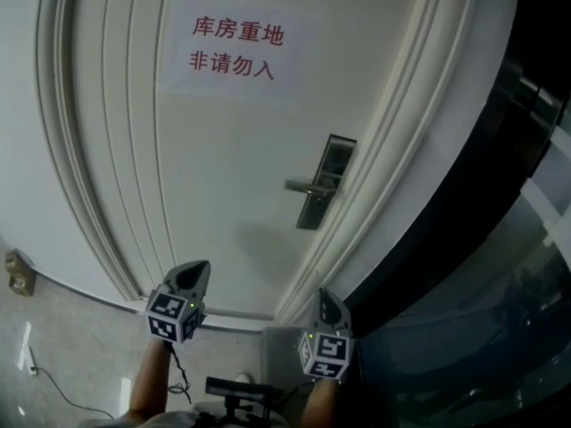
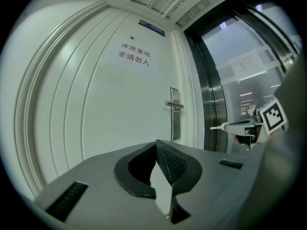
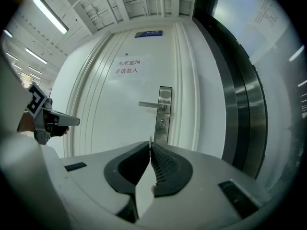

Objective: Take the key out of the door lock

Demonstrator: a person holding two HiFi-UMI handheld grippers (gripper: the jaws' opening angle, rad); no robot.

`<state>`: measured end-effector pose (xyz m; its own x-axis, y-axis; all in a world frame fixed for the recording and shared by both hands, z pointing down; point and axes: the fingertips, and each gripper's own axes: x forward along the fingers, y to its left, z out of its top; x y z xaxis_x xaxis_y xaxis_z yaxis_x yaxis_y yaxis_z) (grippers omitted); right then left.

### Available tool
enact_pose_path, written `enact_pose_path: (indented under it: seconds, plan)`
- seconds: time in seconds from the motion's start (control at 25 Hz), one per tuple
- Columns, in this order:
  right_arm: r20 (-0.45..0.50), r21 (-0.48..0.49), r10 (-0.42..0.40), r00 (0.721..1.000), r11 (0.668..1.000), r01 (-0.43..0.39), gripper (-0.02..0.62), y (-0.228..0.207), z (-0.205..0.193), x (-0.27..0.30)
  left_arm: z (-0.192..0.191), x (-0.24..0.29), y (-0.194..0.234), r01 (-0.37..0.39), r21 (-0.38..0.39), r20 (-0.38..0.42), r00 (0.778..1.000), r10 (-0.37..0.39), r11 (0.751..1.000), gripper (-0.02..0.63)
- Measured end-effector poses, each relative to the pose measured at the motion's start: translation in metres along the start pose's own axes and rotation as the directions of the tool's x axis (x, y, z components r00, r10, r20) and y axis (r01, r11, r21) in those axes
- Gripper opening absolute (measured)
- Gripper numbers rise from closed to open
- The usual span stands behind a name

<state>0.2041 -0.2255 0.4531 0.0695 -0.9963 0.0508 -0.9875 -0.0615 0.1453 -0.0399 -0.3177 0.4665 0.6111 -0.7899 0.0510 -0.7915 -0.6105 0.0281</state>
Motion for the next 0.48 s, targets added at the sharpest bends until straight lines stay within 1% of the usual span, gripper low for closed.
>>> enact_pose_path:
  seconds: [0.24,0.48]
  plan:
    - [-0.003,0.01,0.009,1.0,1.0,-0.009,0.018,0.0029,-0.003,0.0026,-0.0037,0.0009,0.0027,0.003,0.0,-0.016,1.0,-0.003,1.0,0.008]
    - [-0.003,0.016,0.017,1.0,1.0,-0.017,0.018,0.0029,-0.0037,0.0066,-0.0011,0.0035,0.004,-0.007,0.001,-0.008,1.0,0.007,1.0,0.009]
